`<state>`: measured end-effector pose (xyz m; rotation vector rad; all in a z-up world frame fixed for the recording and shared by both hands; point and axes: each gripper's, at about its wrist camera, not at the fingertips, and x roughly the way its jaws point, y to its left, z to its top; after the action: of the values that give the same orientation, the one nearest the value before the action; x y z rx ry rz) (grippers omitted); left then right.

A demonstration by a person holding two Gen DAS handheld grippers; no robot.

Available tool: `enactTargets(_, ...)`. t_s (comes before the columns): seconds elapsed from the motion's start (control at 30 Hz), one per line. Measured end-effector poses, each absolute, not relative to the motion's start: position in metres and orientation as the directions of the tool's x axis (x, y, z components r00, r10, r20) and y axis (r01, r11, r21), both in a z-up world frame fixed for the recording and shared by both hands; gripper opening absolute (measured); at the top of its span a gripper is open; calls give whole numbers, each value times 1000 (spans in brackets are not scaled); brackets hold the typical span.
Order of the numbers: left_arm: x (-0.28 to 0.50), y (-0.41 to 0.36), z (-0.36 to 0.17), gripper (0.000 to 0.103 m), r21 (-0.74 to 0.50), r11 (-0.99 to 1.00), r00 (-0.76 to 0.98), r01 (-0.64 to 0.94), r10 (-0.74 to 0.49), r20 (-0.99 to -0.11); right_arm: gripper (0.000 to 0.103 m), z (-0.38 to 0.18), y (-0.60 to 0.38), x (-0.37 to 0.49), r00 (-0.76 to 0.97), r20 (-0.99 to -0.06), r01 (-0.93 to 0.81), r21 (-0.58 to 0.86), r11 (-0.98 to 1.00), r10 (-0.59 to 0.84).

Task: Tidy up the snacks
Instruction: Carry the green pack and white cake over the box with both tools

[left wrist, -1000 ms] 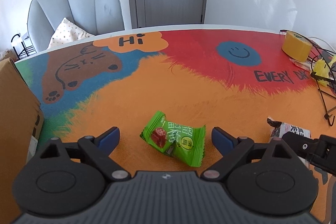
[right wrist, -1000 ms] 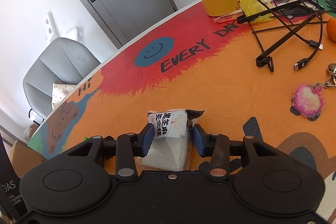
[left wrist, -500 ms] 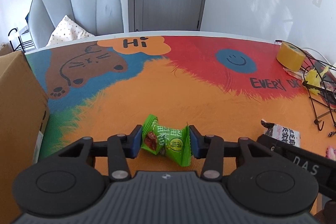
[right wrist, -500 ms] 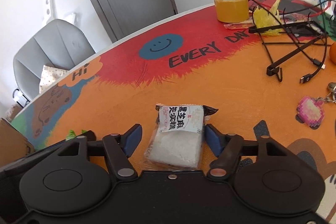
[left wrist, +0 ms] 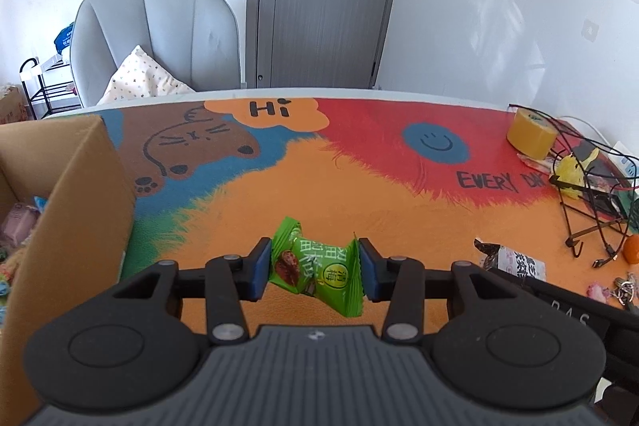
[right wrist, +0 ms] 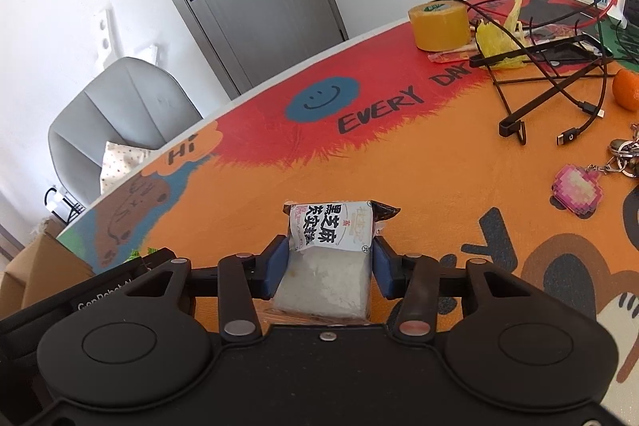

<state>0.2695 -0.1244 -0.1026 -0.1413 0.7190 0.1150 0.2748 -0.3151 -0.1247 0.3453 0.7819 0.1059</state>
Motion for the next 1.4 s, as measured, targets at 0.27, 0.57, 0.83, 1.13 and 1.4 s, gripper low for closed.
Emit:
enactTargets(0.27,245,-115,-80,44,-102,981,780,-163,65,-623,46,-107,-311,256,735,-630,2,371,928,251)
enactTargets(0.57,216,-100,-59,44,-118,976,812,-185,84,-577,46,-87,-301,235,762,-587,-47,370,928,273)
enactTargets(0.83,188,-83,-41,44,-132,969,835,-211,108,-539,46,-71,-288,215,780,-551,-91,367,926,295)
enactTargets(1.13,153,-57,-25,44,-154,955,855,-253,146,-498,46,-55,-266,190,793,-516,-146,355,924,323)
enactTargets(1.4,123,-33,-14,44,-178,940,863,-292,178,-473,46,-43,-245,172,793,-495,-201,338,919,355)
